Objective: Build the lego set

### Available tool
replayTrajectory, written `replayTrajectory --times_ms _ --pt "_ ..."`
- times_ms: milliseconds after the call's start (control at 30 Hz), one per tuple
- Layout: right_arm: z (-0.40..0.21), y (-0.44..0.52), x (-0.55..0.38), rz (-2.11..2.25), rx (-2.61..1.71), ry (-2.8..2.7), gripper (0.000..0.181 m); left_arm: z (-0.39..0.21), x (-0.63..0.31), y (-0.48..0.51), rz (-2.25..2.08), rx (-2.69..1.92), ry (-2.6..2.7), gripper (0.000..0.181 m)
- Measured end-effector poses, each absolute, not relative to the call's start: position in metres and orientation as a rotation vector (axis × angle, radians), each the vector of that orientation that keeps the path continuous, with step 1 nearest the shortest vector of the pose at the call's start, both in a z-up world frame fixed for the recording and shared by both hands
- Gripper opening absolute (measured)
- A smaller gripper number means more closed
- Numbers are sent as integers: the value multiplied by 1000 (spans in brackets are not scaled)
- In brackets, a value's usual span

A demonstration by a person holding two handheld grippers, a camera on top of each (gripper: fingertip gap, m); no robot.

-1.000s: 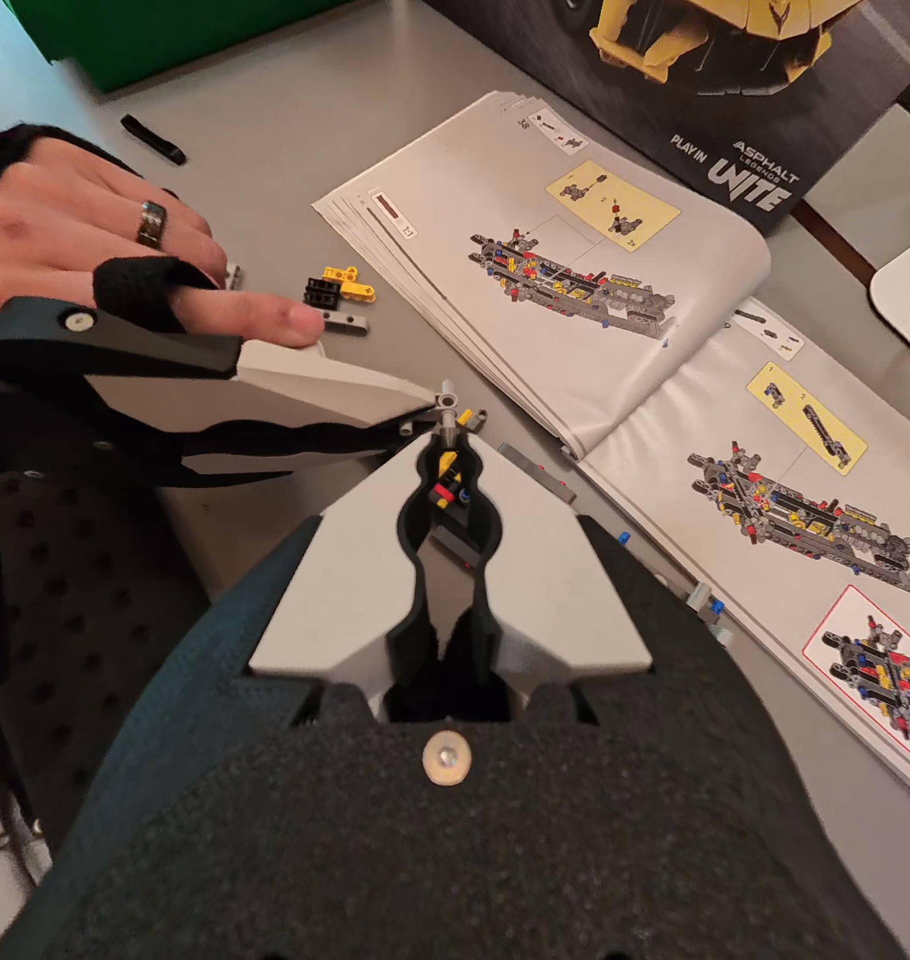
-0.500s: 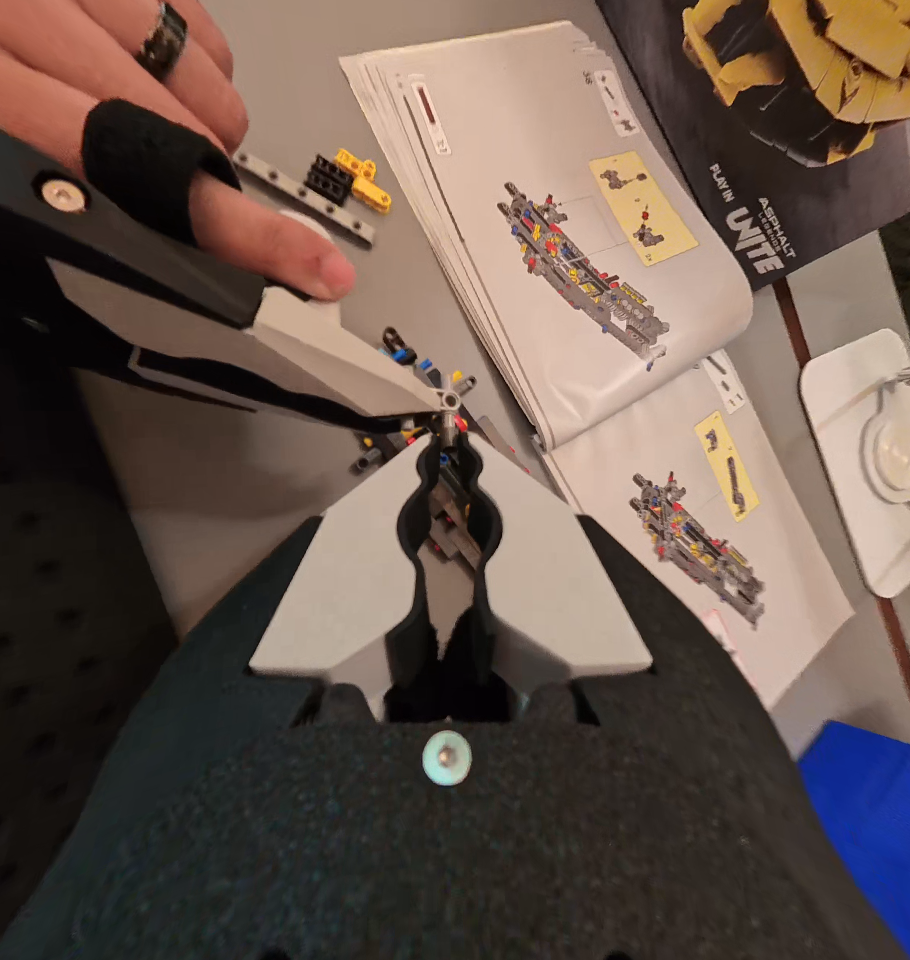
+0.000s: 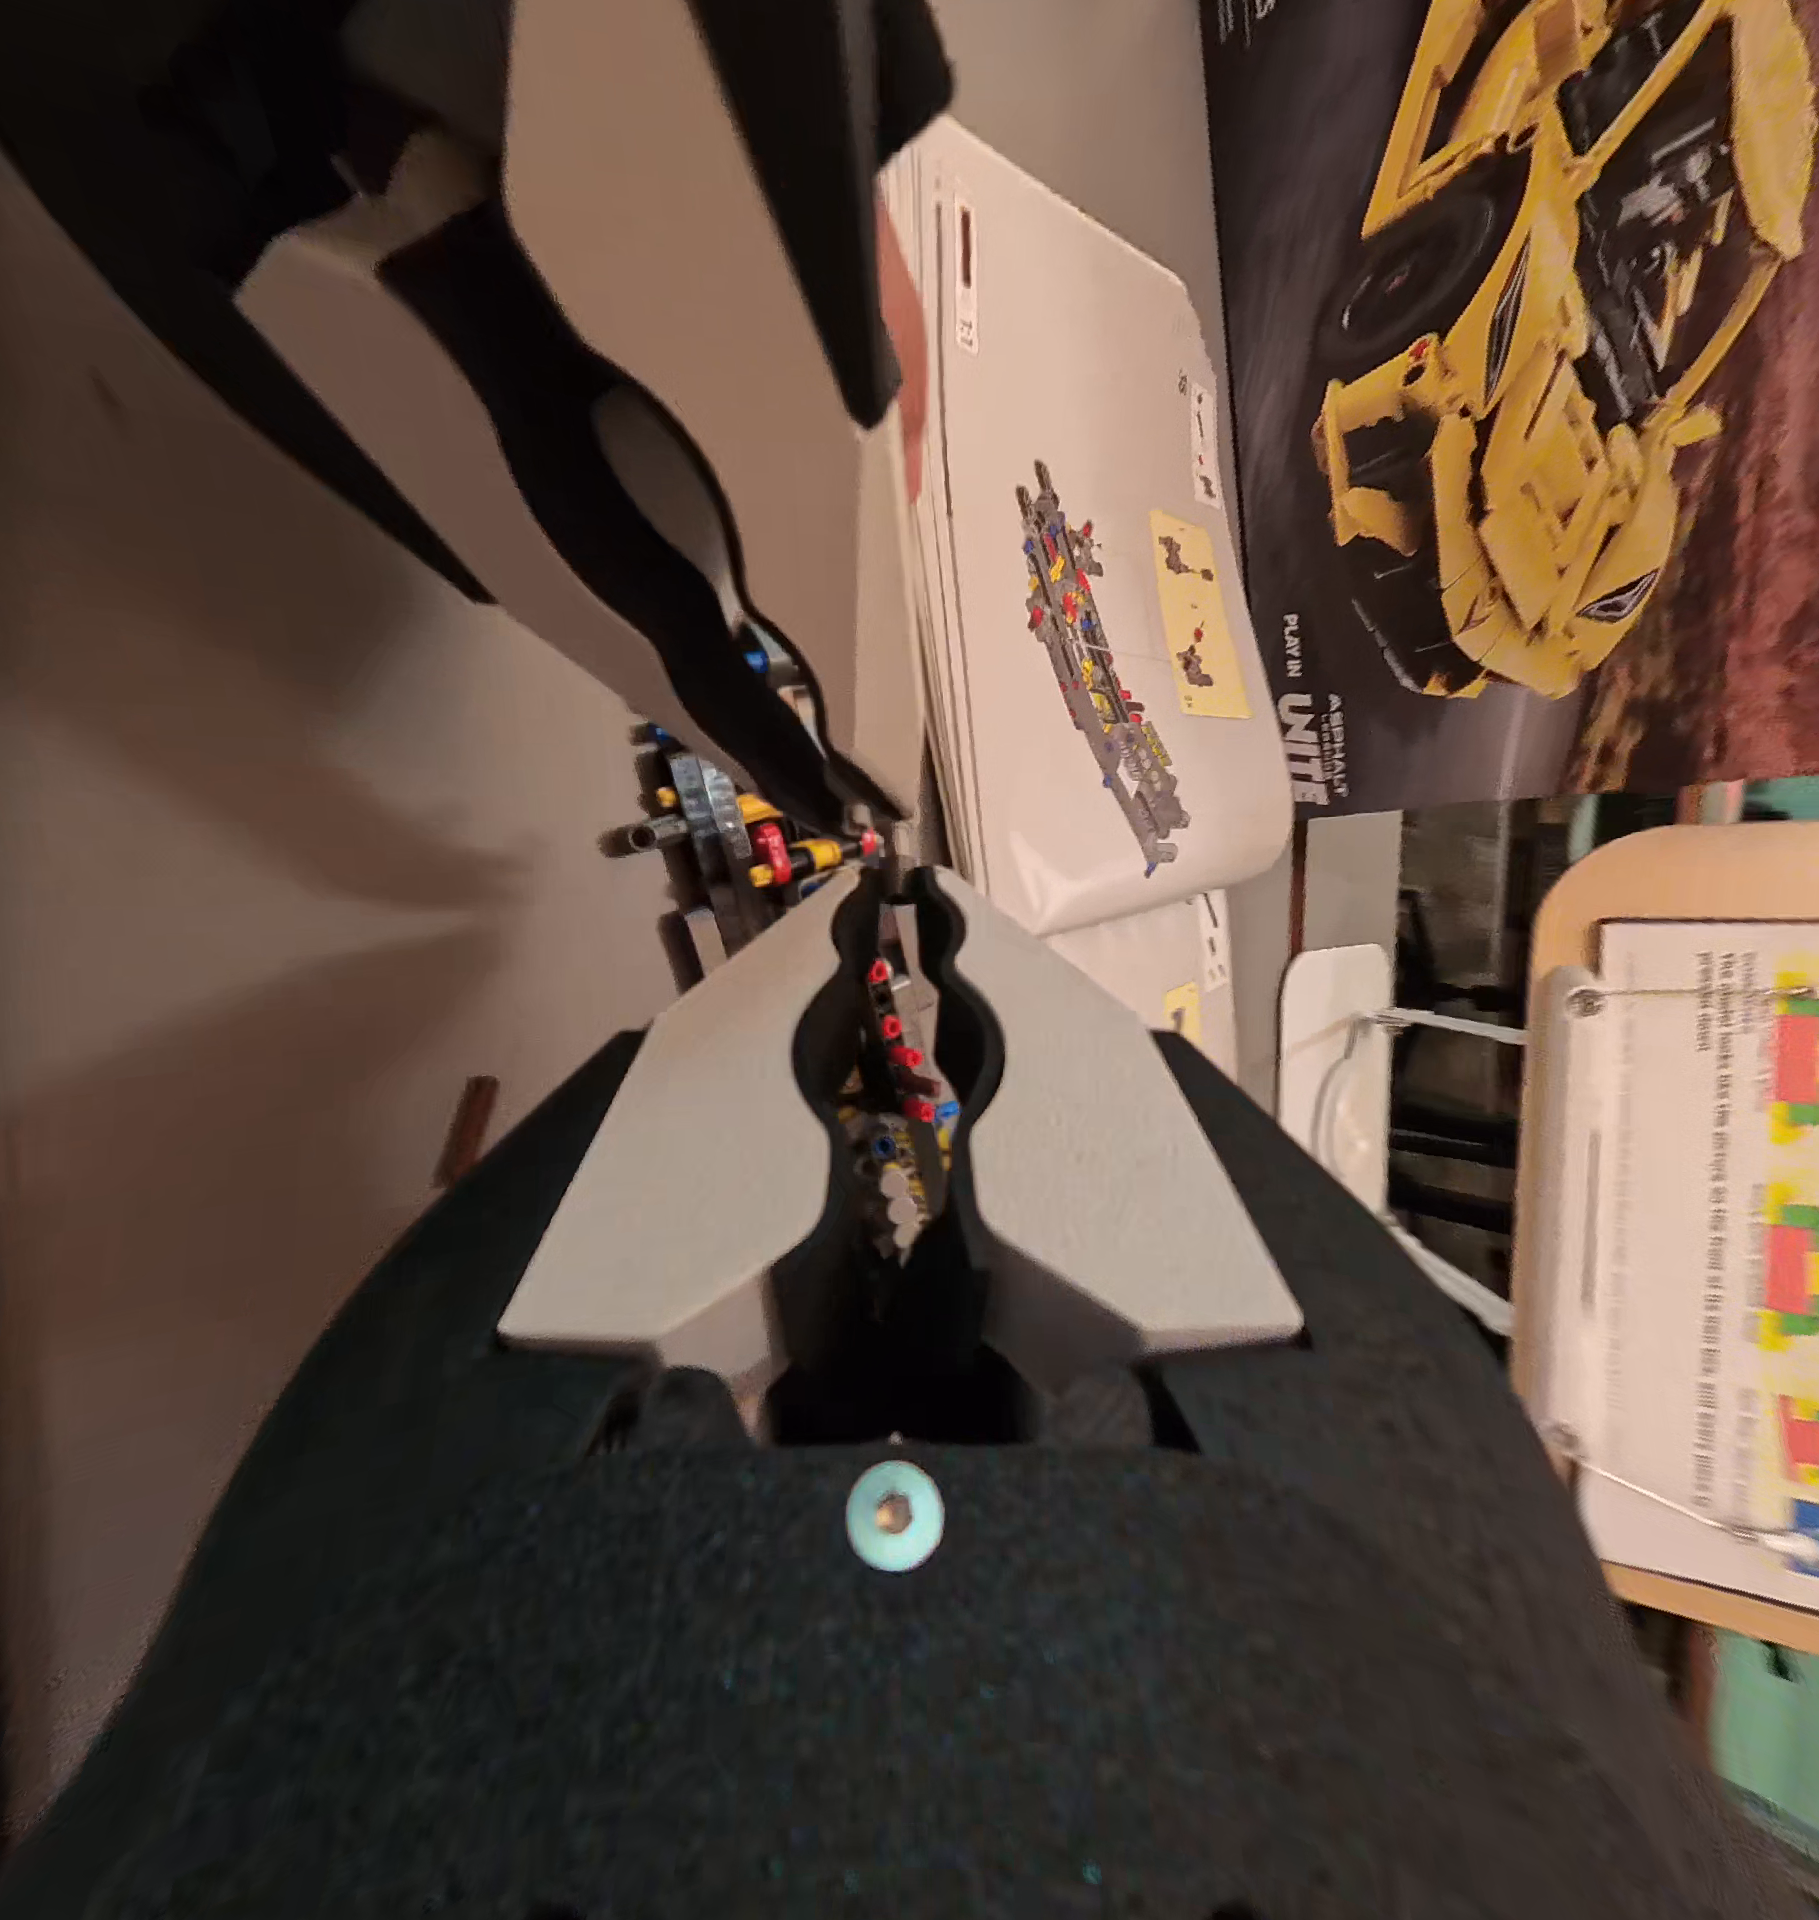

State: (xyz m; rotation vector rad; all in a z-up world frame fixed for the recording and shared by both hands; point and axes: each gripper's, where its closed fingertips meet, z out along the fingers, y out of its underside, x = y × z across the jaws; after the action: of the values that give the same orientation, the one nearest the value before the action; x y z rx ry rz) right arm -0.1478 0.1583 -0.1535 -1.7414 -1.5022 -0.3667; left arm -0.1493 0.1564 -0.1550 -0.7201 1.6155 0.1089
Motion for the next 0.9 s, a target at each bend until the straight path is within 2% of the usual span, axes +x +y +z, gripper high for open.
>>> replayTrajectory --times_ms 133,400,600,767,900 --pt "-161 158 -147 -314 -1839 -1483 5 -161 -149 156 207 -645 1642 7" --pt "-171 146 -149 388 -2158 -1213 5 -167 -145 142 249 -533 1676 6" --pt "-163 141 -150 772 -2059 -1123 5 -159 -147 138 100 -589 1649 7" --pt "-160 148 -142 684 -2016 -1074 5 -148 -149 137 -181 -771 1611 7" --pt "-164 156 -125 557 -1998 -925 5 -147 -149 108 -807 -1074 1663 7"
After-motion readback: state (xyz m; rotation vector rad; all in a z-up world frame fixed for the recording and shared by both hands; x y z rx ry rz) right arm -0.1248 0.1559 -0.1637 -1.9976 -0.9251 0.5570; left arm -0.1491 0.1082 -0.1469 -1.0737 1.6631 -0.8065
